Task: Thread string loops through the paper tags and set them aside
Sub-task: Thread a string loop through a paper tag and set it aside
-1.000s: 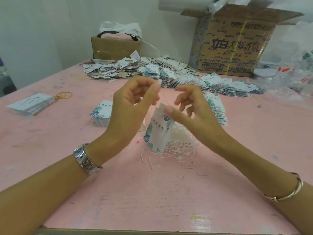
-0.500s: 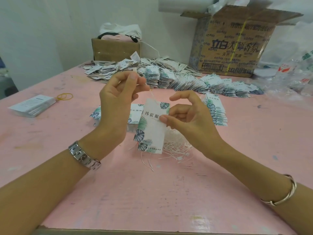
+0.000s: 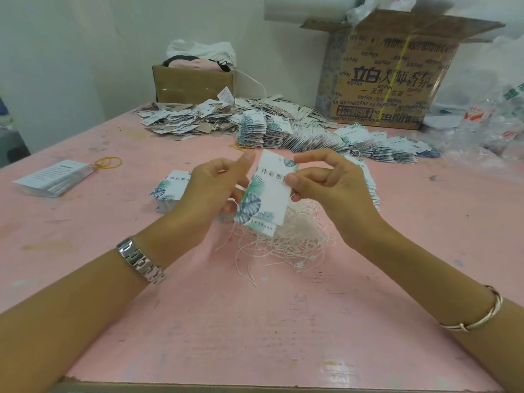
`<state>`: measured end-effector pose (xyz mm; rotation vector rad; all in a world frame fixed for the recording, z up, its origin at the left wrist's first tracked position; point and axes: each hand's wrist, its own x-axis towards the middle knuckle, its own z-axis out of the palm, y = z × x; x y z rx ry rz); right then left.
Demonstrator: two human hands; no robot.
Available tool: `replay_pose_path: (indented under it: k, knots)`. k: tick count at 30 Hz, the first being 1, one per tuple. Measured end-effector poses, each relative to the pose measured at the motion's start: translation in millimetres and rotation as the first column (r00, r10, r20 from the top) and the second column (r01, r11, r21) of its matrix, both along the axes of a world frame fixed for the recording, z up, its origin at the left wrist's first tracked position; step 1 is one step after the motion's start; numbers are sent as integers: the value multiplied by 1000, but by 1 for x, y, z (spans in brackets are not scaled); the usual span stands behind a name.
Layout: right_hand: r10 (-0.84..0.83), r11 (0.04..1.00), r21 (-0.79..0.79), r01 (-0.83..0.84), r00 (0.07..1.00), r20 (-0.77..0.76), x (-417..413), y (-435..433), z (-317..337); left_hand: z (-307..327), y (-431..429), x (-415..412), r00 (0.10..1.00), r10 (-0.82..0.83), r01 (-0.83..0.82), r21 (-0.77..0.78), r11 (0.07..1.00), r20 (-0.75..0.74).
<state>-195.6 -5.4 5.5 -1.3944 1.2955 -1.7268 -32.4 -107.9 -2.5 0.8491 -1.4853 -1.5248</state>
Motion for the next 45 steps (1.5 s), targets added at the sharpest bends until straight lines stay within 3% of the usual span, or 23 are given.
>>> replay_pose_path:
  k: [8,16,23,31,37,42,45]
  knots:
    - [-132,991,44,129,989,61,-12,-2,4,-2,8,0,990,-121,133,-217,967,68]
    - [-110,987,120,104,993,38,-9,-1,1,-5,3,0,998,-57,56,-42,998,-10]
    - [-35,991,128,35,999,-5,-1,-3,-7,-8,6,-4,995,61,-70,-114,991,-82]
    - [-94,990,103,96,995,-19,-12,-7,-7,-8,11,-7,992,35,-44,-74,996,-118]
    - [-275,959,50,278,959,-71,-61,-12,4,-12,6,-7,992,87,-103,-205,973,-89]
    - [-469,879,24,476,872,-140,-124,-13,0,-12,8,-7,996,50,-66,-266,962,-67]
    - [-558,809,25,587,781,-282,-155,-14,-11,-12,9,-6,998,42,-56,-294,954,-54]
